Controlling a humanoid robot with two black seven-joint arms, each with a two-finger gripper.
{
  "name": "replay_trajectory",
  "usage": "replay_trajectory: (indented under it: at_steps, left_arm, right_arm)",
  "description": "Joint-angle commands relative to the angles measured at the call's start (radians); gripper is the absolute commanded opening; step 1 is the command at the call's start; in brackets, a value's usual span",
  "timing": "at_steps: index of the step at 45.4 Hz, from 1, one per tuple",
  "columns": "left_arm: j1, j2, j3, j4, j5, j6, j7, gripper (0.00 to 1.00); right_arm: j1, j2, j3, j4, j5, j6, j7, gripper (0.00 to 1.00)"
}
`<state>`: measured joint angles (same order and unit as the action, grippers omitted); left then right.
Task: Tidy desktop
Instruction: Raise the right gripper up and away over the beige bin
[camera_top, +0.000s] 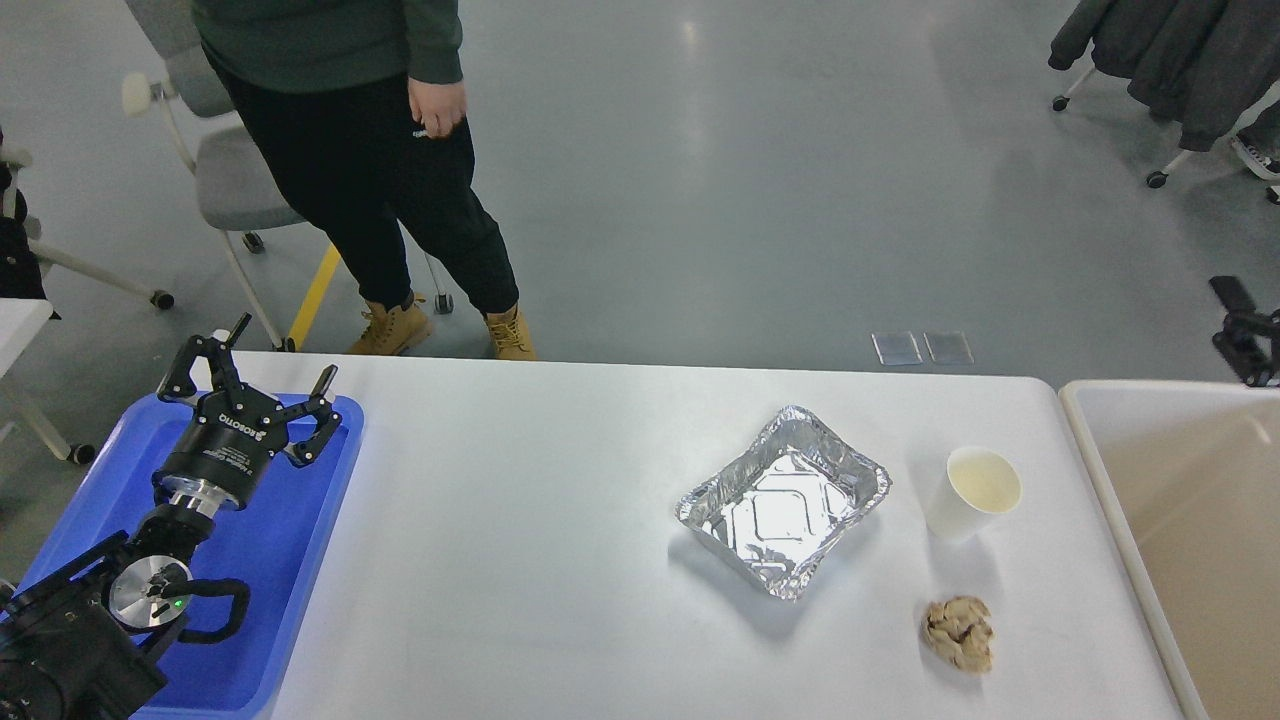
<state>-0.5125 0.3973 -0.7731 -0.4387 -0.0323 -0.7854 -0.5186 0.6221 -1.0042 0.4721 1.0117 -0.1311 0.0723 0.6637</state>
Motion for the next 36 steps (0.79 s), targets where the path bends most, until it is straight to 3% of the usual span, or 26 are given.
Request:
replay_trajectory:
  at_steps: [1, 5, 9, 18, 36]
  left_arm:
    - [-0.001, 0.000, 0.000, 0.000, 0.000, 0.000, 0.000, 0.99]
    - [-0.001, 0.000, 0.000, 0.000, 0.000, 0.000, 0.000, 0.99]
    - [-0.001, 0.000, 0.000, 0.000, 0.000, 0.000, 0.000, 0.99]
    - [-0.001, 0.000, 0.000, 0.000, 0.000, 0.000, 0.000, 0.99]
    - [-0.001, 0.000, 0.000, 0.000, 0.000, 0.000, 0.000, 0.99]
  right_arm:
    - [0.292, -0.253, -0.389, 0.064, -0.102, 0.083, -0.012, 1.00]
    - [0.431, -0.304, -0.509, 0.097, -0.238, 0.098, -0.039, 1.00]
    - [0.547, -0.330, -0.576, 0.110, -0.375, 0.113, -0.102, 1.00]
    - [0.662, -0.346, -0.598, 0.096, -0.657, 0.248, -0.200, 1.00]
    - [0.715, -0.261, -0.630, 0.001, -1.117, 0.388, -0.210, 1.00]
